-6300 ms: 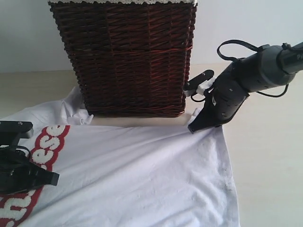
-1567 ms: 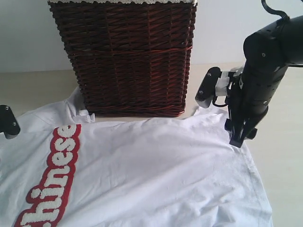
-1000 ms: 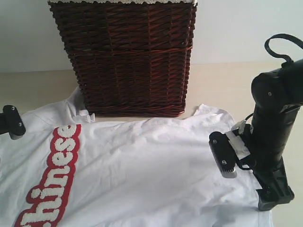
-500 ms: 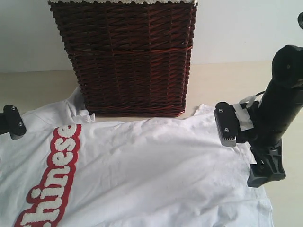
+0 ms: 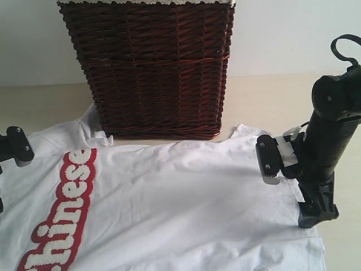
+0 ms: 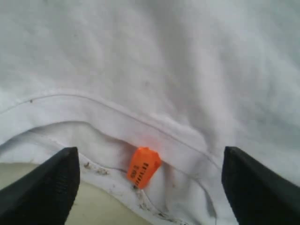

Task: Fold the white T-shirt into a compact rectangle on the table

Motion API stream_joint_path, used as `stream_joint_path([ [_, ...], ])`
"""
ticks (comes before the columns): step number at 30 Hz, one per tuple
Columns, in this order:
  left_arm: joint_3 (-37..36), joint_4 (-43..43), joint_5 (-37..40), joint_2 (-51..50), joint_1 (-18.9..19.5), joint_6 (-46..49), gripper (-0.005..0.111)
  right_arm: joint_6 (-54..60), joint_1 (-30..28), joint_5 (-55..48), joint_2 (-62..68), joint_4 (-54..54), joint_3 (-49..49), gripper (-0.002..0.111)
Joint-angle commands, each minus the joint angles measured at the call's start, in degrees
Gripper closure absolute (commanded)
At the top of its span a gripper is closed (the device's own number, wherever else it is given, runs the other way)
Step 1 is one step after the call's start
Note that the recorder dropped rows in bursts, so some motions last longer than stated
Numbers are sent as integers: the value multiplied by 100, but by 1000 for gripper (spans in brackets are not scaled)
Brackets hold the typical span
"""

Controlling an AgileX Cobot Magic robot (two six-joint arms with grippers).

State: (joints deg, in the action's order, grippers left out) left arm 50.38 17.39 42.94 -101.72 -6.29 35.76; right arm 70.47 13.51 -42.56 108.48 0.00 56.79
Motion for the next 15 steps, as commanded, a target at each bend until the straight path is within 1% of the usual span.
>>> stream_joint_path([
  [1,26,-201,-4,-23,-28,176,27,-26,-31,-148,-142,0,196,3],
  [5,26,-189,2,-23,-28,187,27,-16,-31,46,-44,0,195,3],
  [11,26,-61,187,-23,-28,528,27,-30,-31,197,327,-101,195,3],
  [15,26,564,588,-23,-28,598,27,-19,-31,197,416,-130,195,3],
])
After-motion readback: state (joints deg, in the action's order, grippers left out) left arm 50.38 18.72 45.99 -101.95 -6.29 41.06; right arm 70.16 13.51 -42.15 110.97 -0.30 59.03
